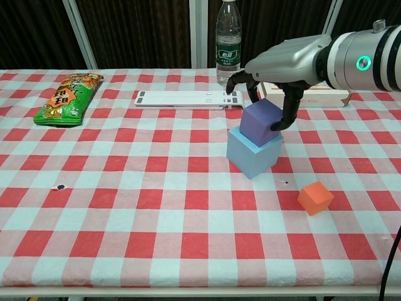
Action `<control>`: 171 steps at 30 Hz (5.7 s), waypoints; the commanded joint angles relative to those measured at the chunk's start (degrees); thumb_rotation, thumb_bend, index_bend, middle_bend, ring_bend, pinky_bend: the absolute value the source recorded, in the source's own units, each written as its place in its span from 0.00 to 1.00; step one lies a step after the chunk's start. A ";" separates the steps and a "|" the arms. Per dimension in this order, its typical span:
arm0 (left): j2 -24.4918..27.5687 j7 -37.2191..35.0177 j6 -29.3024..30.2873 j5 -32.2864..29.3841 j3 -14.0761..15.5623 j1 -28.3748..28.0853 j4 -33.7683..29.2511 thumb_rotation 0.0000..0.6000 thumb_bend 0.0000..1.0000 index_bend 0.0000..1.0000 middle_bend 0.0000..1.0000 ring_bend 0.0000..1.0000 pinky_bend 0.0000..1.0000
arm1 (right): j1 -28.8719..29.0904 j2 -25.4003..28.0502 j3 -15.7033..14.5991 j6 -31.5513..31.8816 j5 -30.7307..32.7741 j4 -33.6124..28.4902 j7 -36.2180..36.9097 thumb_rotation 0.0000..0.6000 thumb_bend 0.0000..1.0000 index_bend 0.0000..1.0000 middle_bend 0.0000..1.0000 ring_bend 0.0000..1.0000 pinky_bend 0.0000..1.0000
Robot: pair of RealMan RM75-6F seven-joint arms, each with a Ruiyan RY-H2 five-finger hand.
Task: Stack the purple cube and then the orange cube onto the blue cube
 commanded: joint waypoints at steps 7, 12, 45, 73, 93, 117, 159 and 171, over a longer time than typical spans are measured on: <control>-0.16 -0.46 0.07 0.04 0.03 0.02 0.36 1.00 0.00 0.24 0.22 0.16 0.29 | 0.44 0.00 -0.20 -0.12 0.72 -0.05 -0.14 1.00 0.11 0.13 0.41 0.14 0.12; -0.16 -0.72 0.15 0.08 0.01 -0.02 0.52 1.00 0.00 0.24 0.22 0.16 0.29 | 0.85 0.21 -0.30 -0.63 1.31 -0.10 -0.04 1.00 0.07 0.09 0.32 0.10 0.09; 1.81 3.24 0.88 -0.14 -0.45 0.00 -4.51 1.00 0.00 0.24 0.22 0.16 0.29 | -13.06 21.12 -5.58 5.16 -18.62 -21.31 10.55 1.00 0.05 0.10 0.33 0.12 0.08; 0.00 3.80 1.84 -0.53 -0.13 1.76 -1.60 1.00 0.01 0.23 0.22 0.16 0.29 | -23.17 6.15 -8.01 1.23 -30.49 -4.62 13.13 1.00 0.11 0.17 0.34 0.15 0.13; -0.51 2.84 1.18 -0.63 -0.13 1.82 0.02 1.00 0.03 0.24 0.22 0.16 0.29 | -22.86 2.06 -6.28 -2.02 -27.58 0.61 10.54 1.00 0.13 0.19 0.35 0.15 0.13; -0.94 1.91 0.43 -1.03 -0.33 1.78 1.51 1.00 0.03 0.24 0.22 0.16 0.29 | -21.76 0.30 -5.77 -5.01 -26.75 2.78 10.36 1.00 0.19 0.21 0.39 0.16 0.13; -0.09 3.36 0.28 -0.75 -0.43 1.45 -1.06 1.00 0.03 0.24 0.22 0.16 0.29 | -22.02 18.72 -1.94 0.58 -37.18 -13.34 16.75 1.00 0.23 0.28 0.43 0.18 0.14; 0.45 5.06 -1.10 -1.44 -0.87 0.71 -2.96 1.00 0.03 0.24 0.22 0.16 0.29 | -14.92 16.87 5.29 -9.37 -42.30 0.00 34.32 1.00 0.23 0.28 0.43 0.18 0.14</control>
